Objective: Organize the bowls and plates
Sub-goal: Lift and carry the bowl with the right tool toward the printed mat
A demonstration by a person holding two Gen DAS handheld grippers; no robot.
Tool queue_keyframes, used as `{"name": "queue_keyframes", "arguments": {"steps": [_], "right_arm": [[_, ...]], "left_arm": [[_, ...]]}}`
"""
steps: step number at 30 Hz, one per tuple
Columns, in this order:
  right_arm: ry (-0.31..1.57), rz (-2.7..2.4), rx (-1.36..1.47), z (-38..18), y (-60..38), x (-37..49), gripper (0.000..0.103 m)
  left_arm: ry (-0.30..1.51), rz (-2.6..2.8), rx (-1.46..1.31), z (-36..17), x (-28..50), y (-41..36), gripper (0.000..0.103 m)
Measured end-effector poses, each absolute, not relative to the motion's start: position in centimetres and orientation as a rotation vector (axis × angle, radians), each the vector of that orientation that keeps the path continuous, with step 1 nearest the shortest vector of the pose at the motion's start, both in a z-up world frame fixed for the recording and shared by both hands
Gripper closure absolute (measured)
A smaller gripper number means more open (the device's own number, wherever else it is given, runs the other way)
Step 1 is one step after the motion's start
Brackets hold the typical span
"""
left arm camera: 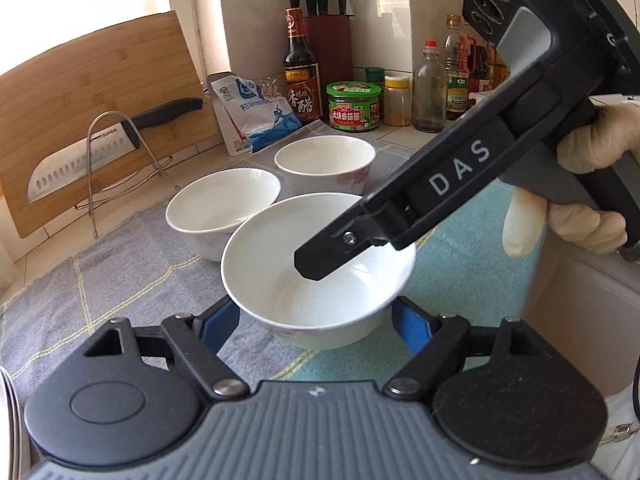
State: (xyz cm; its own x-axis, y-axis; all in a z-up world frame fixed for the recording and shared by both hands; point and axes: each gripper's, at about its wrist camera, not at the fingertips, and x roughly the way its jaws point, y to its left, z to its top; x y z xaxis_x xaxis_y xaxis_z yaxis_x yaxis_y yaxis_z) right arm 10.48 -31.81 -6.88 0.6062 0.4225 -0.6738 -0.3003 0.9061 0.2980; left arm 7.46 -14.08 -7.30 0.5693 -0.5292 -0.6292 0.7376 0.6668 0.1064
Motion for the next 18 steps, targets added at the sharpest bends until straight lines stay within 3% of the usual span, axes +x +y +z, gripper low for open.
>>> {"name": "queue_keyframes", "arguments": {"steps": [18], "right_arm": [[0.855, 0.594, 0.095, -6.6, -23.9, 11.4, 0.028]], "left_arm": [[0.649, -0.644, 0.365, -7.1, 6.1, -7.0, 0.020]]}}
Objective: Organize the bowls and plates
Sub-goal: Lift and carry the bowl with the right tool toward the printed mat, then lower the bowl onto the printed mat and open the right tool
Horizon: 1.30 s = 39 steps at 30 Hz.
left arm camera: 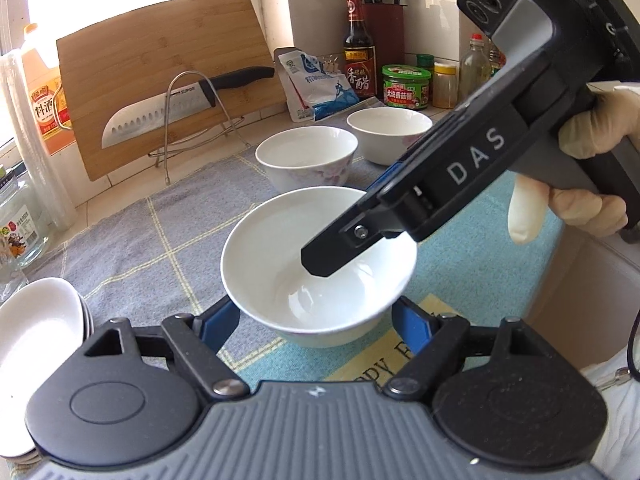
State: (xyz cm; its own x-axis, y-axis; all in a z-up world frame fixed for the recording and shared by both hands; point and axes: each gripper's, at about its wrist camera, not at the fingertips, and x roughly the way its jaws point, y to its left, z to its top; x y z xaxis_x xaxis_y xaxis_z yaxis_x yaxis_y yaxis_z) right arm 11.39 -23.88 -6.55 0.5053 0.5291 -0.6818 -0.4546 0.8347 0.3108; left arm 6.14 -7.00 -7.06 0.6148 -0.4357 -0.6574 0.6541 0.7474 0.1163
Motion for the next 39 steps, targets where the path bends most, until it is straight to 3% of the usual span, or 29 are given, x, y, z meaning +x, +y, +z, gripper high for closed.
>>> {"name": "queue_keyframes", "arguments": {"steps": [22, 23, 25, 28, 39], "right_arm": [[0.920, 0.592, 0.094, -7.6, -21.6, 11.6, 0.028], [0.919, 0.590, 0.095, -7.6, -21.6, 11.6, 0.027], [0.908, 0.594, 0.118, -7.5, -21.8, 11.6, 0.012], [0.869, 0.592, 0.139, -6.9, -22.0, 11.4, 0.000], [0.845, 0.522, 0.055, -6.2, -21.4, 11.7, 0.000]], "left_arm": [[0.714, -0.682, 0.337, -8.0, 6.2, -4.8, 0.020], [0.713, -0.687, 0.335, -8.0, 6.3, -4.8, 0.020], [0.713, -0.698, 0.325, -7.9, 6.4, -4.7, 0.017], [0.708, -0.704, 0.325, -7.8, 6.3, -4.5, 0.012], [0.682, -0.750, 0.332, -5.3, 5.8, -4.1, 0.012]]}}
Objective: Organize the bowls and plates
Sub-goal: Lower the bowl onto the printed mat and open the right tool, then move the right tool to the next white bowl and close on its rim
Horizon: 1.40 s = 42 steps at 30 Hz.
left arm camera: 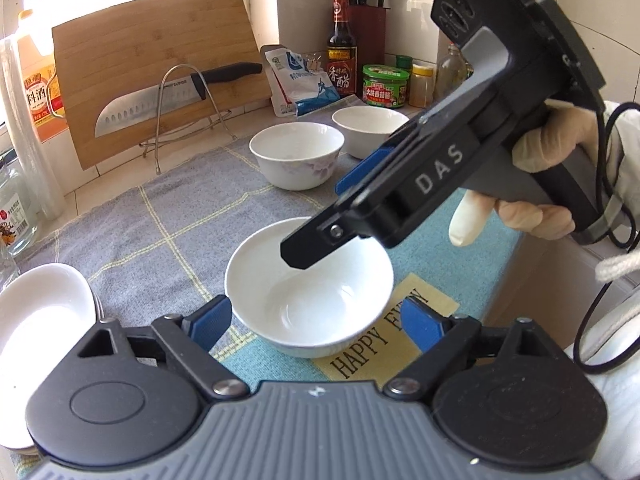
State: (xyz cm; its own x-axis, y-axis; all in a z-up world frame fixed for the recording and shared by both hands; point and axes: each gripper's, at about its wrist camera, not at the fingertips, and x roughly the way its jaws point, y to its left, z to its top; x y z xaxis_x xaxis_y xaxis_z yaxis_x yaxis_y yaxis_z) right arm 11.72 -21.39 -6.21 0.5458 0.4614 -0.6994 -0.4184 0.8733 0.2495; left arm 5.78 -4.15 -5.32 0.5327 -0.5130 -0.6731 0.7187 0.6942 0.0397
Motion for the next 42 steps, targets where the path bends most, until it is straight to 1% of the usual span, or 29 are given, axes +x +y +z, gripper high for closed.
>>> {"name": "queue_keyframes", "arguments": {"steps": [4, 15, 21, 33, 42], "right_arm": [[0.820, 0.484, 0.034, -5.5, -21.3, 11.8, 0.000], [0.728, 0.274, -0.040, -3.1, -23.2, 12.0, 0.000], [0.709, 0.196, -0.074, -2.5, -25.5, 11.9, 0.000], [0.722, 0.281, -0.109, -2.8, -30.2, 15.8, 0.000], [0.748, 0.398, -0.118, -3.4, -32.6, 19.5, 0.000]], "left_arm": [[0.653, -0.768, 0.337, -4.2, 6.3, -4.2, 0.009], [0.604, -0.832, 0.363, -2.9, 8.6, -5.8, 0.009], [0.604, -0.820, 0.331, -2.6, 10.3, -7.7, 0.009], [0.646, -0.704, 0.313, -3.2, 12.1, -14.8, 0.008], [0.702, -0.588, 0.286, -5.0, 14.5, -17.2, 0.008]]}}
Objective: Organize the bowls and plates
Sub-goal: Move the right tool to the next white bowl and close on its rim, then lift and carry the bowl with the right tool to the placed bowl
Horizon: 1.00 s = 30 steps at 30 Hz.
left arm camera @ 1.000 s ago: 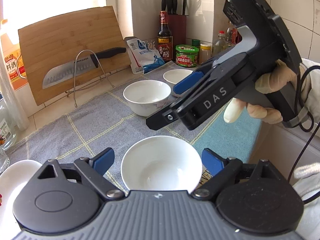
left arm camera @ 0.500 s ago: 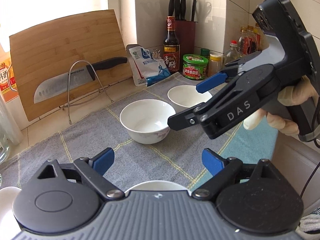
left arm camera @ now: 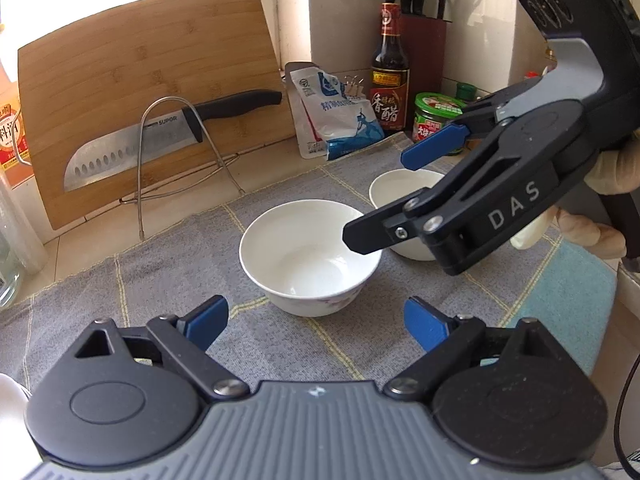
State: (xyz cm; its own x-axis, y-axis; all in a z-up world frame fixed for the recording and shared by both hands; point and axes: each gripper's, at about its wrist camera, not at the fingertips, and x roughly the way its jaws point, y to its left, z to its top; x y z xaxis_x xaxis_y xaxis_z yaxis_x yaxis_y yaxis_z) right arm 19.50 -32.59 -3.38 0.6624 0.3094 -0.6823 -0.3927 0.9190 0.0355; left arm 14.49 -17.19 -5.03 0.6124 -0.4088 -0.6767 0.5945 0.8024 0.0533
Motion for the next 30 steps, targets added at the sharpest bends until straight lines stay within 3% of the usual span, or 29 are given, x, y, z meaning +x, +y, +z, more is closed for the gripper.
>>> {"name": "queue_keyframes", "arguments": {"steps": [17, 30], "right_arm": [[0.857, 0.631, -0.119, -6.2, -33.0, 26.4, 0.001], [0.923, 0.672, -0.123, -7.5, -32.8, 28.2, 0.019]], "left_arm": [[0.758, -0.495, 0.313, -7.7, 17.7, -20.5, 0.008], [0.779, -0.510, 0.319, -8.6, 19.0, -20.9, 0.012]]}}
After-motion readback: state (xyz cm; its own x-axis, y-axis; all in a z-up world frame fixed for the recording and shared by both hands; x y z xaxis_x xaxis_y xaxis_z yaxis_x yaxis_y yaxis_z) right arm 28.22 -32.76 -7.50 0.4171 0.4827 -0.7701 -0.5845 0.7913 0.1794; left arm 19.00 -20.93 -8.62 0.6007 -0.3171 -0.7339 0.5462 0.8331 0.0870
